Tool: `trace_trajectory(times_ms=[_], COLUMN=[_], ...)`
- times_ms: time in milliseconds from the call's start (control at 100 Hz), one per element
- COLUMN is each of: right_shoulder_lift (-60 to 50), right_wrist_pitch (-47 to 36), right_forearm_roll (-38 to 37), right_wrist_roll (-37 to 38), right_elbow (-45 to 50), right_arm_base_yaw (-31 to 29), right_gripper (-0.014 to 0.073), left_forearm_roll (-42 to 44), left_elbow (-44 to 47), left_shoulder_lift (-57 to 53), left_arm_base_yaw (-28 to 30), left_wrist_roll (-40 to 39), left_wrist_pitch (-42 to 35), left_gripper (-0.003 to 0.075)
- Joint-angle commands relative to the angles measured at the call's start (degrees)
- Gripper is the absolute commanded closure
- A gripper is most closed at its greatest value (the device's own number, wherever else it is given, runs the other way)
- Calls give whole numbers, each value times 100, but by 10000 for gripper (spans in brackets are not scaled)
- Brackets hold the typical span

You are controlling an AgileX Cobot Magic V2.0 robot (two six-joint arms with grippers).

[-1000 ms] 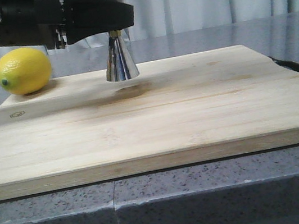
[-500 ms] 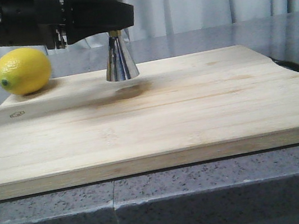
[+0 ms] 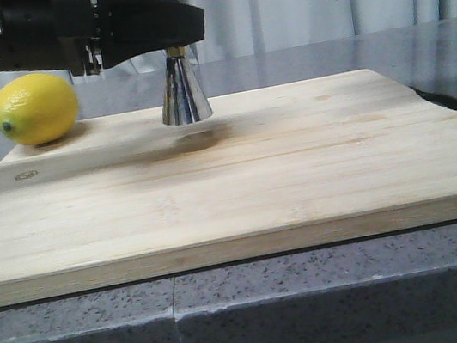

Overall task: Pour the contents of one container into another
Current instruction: 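Tilt the beaker upright and lower it back onto the board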

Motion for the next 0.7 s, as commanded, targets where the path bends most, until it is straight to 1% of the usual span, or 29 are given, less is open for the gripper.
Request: trace_trajectory(times_ms=[0,200,330,380,450,530,690], right_shoulder_lift=[-242,-232,-232,-223,-161,30,299], right_wrist_pitch=[-898,-1975,-3084,-3357,-3546,-3831,-4242], right_forearm_roll=[531,624,916,921,921,921,921], right_wrist_roll=[-12,-12,0,42,228,238,525], right_elbow=[213,978,1382,1487,1532,1532,1532], right_arm_base_yaw=[-4,394,687,849,1052,1265,1319], right_gripper=[295,295,295,295,295,295,295], left_forearm_roll=[-481,-481,-481,-481,-481,-481,-481], left_elbow=[-166,-166,-166,-166,-166,-166,-166], left_shoulder_lift=[-217,-217,-217,-217,-217,-217,-217], left_arm_base_yaw=[-54,-54,-54,-54,-54,-54,-54], left_wrist_roll=[-36,-36,-36,-36,-36,-36,-36], left_wrist_pitch=[584,584,584,584,584,584,584], left_gripper=[489,489,489,489,489,489,490])
